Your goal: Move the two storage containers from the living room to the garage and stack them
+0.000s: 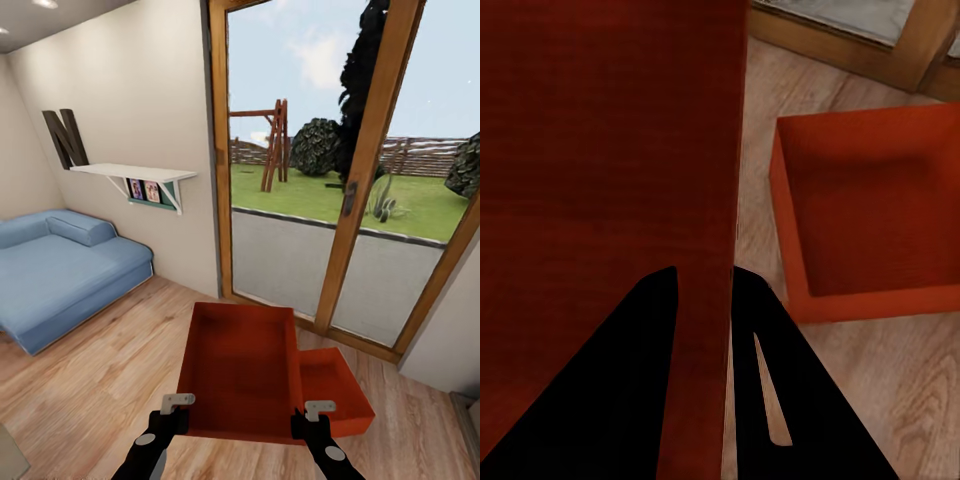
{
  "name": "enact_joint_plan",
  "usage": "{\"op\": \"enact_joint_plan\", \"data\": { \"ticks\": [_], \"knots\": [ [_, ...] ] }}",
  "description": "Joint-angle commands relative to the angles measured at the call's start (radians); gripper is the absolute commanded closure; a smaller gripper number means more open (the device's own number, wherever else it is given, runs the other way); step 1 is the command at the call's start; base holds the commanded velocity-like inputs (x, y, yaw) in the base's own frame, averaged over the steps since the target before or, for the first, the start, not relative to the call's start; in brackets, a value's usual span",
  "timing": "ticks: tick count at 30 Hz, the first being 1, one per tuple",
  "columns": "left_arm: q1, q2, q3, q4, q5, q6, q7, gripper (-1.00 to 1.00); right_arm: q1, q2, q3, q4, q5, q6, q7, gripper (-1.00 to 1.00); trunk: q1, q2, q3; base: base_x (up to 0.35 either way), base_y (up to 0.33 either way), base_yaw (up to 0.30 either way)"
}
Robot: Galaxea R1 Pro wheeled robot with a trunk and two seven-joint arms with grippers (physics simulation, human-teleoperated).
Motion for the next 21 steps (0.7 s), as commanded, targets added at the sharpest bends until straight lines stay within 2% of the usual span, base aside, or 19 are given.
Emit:
{"op": "enact_joint_plan", "data": {
  "ticks": [1,21],
  "knots": [
    [0.0,0.001,-0.001,0.0,-0.003,0.006,0.011,1.0,-0.002,-0.002,0.004,-0.002,-0.005,-0.084,-0.006,1.0,0.001,-0.002,-0.001,0.0,0.0,0.194],
    [0.0,0.0,-0.001,0.0,-0.003,0.006,0.011,1.0,-0.002,-0.002,0.004,-0.002,-0.005,-0.084,-0.009,1.0,0.001,-0.002,0.025,0.0,0.0,0.194]
  ]
}}
